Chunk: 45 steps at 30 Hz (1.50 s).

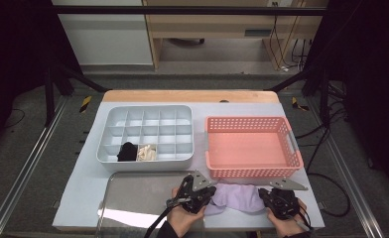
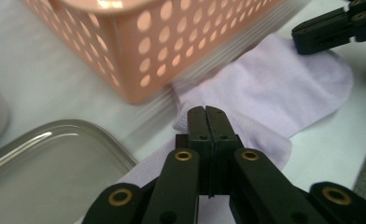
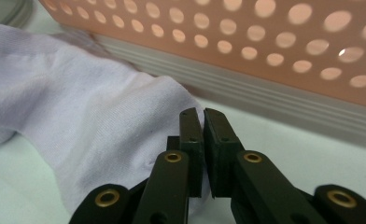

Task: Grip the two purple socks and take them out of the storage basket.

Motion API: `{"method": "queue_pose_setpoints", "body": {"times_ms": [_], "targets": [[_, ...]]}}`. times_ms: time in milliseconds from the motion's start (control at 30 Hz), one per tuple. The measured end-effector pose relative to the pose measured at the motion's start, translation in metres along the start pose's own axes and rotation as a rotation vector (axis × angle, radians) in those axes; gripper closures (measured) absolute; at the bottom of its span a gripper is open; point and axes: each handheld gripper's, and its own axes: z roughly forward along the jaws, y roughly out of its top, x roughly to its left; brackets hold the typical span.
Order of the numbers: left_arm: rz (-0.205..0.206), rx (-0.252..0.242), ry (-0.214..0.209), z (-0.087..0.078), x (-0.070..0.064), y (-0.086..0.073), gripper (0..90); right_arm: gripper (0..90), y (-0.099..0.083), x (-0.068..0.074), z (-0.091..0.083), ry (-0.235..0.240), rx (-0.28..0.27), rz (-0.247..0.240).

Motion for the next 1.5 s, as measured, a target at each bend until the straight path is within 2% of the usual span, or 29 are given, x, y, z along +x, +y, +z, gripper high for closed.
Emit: {"method": "queue_pose_setpoints", "body": {"times_ms": [67, 200, 267, 300, 367, 433, 667, 833, 1067, 1200, 1267, 1367, 1500], "targets": [[0.005, -0.011, -0.002, -0.009, 0.002, 0.001, 89.4, 87.3, 0.001, 0.001, -0.002, 0.006, -0.008, 0.006], [0.023, -0.023, 0.008, -0.027, 0.006, 0.001, 89.5, 87.8, 0.007, 0.005, -0.010, 0.032, -0.060, 0.006], [0.028, -0.025, 0.009, -0.031, 0.008, 0.000, 89.5, 87.8, 0.009, 0.006, -0.012, 0.037, -0.073, 0.001], [0.026, -0.035, 0.012, -0.040, 0.011, -0.001, 89.5, 87.9, 0.013, 0.011, -0.016, 0.051, -0.093, -0.007], [0.020, -0.042, 0.009, -0.044, 0.013, -0.002, 89.5, 87.9, 0.015, 0.013, -0.017, 0.056, -0.102, -0.002], [0.005, -0.055, 0.005, -0.051, 0.017, -0.003, 89.5, 87.9, 0.020, 0.017, -0.021, 0.060, -0.128, -0.023], [0.007, -0.063, -0.006, -0.054, 0.017, -0.003, 89.5, 87.9, 0.023, 0.019, -0.019, 0.068, -0.133, -0.020], [0.009, -0.076, 0.014, -0.068, 0.023, -0.004, 89.5, 87.9, 0.030, 0.028, -0.022, 0.085, -0.152, -0.037], [-0.007, -0.085, 0.049, -0.092, 0.039, -0.016, 89.4, 87.9, 0.042, 0.049, -0.017, 0.133, -0.161, -0.083], [-0.029, -0.079, 0.065, -0.103, 0.050, -0.029, 89.5, 87.9, 0.049, 0.066, -0.010, 0.166, -0.153, -0.102], [-0.033, -0.075, 0.069, -0.105, 0.051, -0.032, 89.5, 87.9, 0.049, 0.068, -0.008, 0.170, -0.152, -0.109], [-0.058, -0.069, 0.076, -0.111, 0.058, -0.044, 89.5, 87.9, 0.052, 0.080, -0.002, 0.192, -0.140, -0.130], [-0.072, -0.066, 0.080, -0.115, 0.063, -0.052, 89.5, 87.9, 0.054, 0.088, 0.003, 0.206, -0.132, -0.140]]}}
